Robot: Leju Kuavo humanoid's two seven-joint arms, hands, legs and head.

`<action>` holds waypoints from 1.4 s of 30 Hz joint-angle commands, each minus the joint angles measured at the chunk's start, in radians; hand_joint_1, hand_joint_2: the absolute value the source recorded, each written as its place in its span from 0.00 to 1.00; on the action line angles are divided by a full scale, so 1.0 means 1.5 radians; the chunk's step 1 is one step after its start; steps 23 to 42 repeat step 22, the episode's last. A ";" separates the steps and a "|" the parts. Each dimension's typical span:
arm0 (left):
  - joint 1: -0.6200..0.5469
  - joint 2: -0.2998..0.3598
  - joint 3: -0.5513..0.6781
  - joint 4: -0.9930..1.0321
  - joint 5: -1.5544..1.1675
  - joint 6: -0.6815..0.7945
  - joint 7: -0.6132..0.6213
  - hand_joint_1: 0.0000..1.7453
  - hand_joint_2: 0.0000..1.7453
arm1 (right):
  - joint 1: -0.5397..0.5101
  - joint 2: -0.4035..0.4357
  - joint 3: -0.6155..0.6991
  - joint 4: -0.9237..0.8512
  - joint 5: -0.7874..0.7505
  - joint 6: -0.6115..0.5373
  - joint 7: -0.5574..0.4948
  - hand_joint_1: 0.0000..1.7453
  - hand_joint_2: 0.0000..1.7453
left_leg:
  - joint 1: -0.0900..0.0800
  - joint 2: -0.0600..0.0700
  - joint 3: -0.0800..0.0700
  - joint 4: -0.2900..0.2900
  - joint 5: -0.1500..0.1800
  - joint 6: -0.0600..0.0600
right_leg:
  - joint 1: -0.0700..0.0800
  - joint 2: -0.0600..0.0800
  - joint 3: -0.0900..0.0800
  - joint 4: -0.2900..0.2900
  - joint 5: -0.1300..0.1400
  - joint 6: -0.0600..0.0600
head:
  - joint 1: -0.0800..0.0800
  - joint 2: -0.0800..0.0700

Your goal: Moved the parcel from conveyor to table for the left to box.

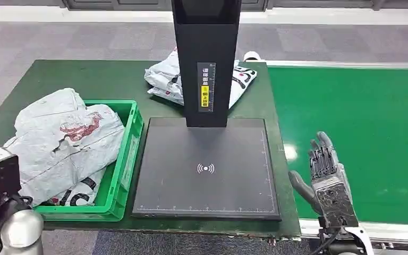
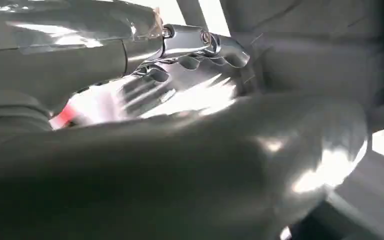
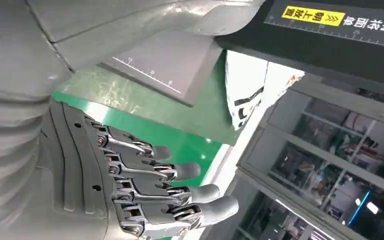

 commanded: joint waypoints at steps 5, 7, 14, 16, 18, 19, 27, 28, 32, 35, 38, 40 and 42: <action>-0.035 -0.030 -0.018 0.015 0.086 -0.033 -0.002 0.00 0.00 | 0.018 -0.008 -0.002 0.023 -0.004 -0.031 0.003 0.00 1.00 | 0.000 0.000 0.001 -0.001 0.000 0.000 | 0.000 -0.002 0.001 -0.001 0.000 0.000 | 0.000 0.000; -0.040 0.010 -0.109 0.051 0.182 -0.122 0.029 0.00 0.00 | 0.034 -0.003 -0.016 0.007 0.000 -0.035 0.006 0.00 1.00 | 0.001 -0.003 0.001 -0.001 0.001 0.000 | 0.001 -0.004 0.003 -0.002 0.000 -0.001 | 0.000 0.000; -0.024 0.029 -0.177 0.071 0.343 -0.243 0.034 0.00 1.00 | 0.024 0.001 -0.019 0.019 0.005 -0.023 0.011 0.00 1.00 | 0.000 -0.001 0.002 -0.001 0.000 0.000 | 0.001 -0.003 0.003 -0.002 0.000 0.000 | 0.000 0.000; -0.003 0.025 -0.206 0.095 0.475 -0.367 0.037 0.00 1.00 | 0.005 -0.002 -0.009 0.043 0.004 -0.010 0.018 0.00 1.00 | 0.000 0.002 0.003 -0.002 0.000 0.000 | 0.001 0.000 0.003 -0.002 0.000 0.000 | 0.000 0.000; 0.017 0.006 -0.241 0.146 0.558 -0.421 0.024 0.00 1.00 | -0.020 -0.004 0.010 0.078 0.000 -0.005 0.020 0.00 1.00 | 0.000 0.002 0.005 -0.003 0.000 0.000 | 0.000 0.001 0.004 -0.003 0.001 -0.001 | 0.000 0.000; 0.019 0.000 -0.261 0.175 0.572 -0.431 0.024 0.00 1.00 | -0.028 -0.004 0.019 0.091 -0.003 -0.004 0.020 0.00 1.00 | 0.000 0.002 0.005 -0.004 0.001 0.000 | 0.000 0.000 0.004 -0.004 0.001 -0.001 | 0.000 0.000; 0.031 -0.027 -0.308 0.251 0.636 -0.469 0.026 0.00 1.00 | -0.046 -0.003 0.046 0.120 -0.010 -0.004 0.024 0.00 1.00 | 0.000 0.001 0.003 -0.002 0.000 0.000 | 0.000 0.000 0.003 -0.002 0.000 0.000 | 0.000 0.000; 0.031 -0.027 -0.308 0.251 0.636 -0.469 0.026 0.00 1.00 | -0.046 -0.003 0.046 0.120 -0.010 -0.004 0.024 0.00 1.00 | 0.000 0.001 0.003 -0.002 0.000 0.000 | 0.000 0.000 0.003 -0.002 0.000 0.000 | 0.000 0.000; 0.031 -0.027 -0.308 0.251 0.636 -0.469 0.026 0.00 1.00 | -0.046 -0.003 0.046 0.120 -0.010 -0.004 0.024 0.00 1.00 | 0.000 0.001 0.003 -0.002 0.000 0.000 | 0.000 0.000 0.003 -0.002 0.000 0.000 | 0.000 0.000; 0.031 -0.027 -0.308 0.251 0.636 -0.469 0.026 0.00 1.00 | -0.046 -0.003 0.046 0.120 -0.010 -0.004 0.024 0.00 1.00 | 0.000 0.001 0.003 -0.002 0.000 0.000 | 0.000 0.000 0.003 -0.002 0.000 0.000 | 0.000 0.000; 0.031 -0.027 -0.308 0.251 0.636 -0.469 0.026 0.00 1.00 | -0.046 -0.003 0.046 0.120 -0.010 -0.004 0.024 0.00 1.00 | 0.000 0.001 0.003 -0.002 0.000 0.000 | 0.000 0.000 0.003 -0.002 0.000 0.000 | 0.000 0.000; 0.031 -0.027 -0.308 0.251 0.636 -0.469 0.026 0.00 1.00 | -0.046 -0.003 0.046 0.120 -0.010 -0.004 0.024 0.00 1.00 | 0.000 0.001 0.003 -0.002 0.000 0.000 | 0.000 0.000 0.003 -0.002 0.000 0.000 | 0.000 0.000; 0.031 -0.027 -0.308 0.251 0.636 -0.469 0.026 0.00 1.00 | -0.046 -0.003 0.046 0.120 -0.010 -0.004 0.024 0.00 1.00 | 0.000 0.001 0.003 -0.002 0.000 0.000 | 0.000 0.000 0.003 -0.002 0.000 0.000 | 0.000 0.000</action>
